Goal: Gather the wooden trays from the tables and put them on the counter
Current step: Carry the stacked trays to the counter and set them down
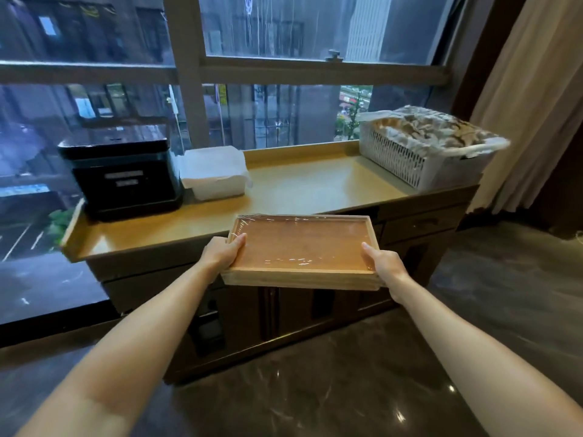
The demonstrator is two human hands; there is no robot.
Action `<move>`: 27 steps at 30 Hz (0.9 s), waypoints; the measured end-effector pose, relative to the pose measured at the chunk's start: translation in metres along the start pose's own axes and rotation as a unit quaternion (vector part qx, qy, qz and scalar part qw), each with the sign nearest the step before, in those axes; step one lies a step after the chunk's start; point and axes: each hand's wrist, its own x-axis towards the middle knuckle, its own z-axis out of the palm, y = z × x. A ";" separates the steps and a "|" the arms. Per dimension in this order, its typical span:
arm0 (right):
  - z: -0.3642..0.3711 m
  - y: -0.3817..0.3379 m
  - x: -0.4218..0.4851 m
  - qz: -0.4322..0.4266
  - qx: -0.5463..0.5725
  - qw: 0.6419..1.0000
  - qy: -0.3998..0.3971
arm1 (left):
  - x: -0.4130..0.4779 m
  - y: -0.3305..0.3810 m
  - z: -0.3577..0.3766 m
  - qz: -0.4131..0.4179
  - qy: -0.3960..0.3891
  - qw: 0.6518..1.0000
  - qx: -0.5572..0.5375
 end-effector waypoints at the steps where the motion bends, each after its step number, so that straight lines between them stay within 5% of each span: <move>1: 0.001 -0.001 0.024 0.004 0.001 1.000 -0.004 | 0.021 0.006 0.010 -0.007 -0.001 1.000 0.003; 13: 0.016 -0.074 0.331 0.035 0.007 0.999 -0.041 | 0.290 0.103 0.103 -0.038 0.023 0.998 -0.053; 27: 0.059 -0.149 0.605 0.052 -0.026 0.990 -0.125 | 0.502 0.160 0.165 -0.140 0.090 0.984 -0.065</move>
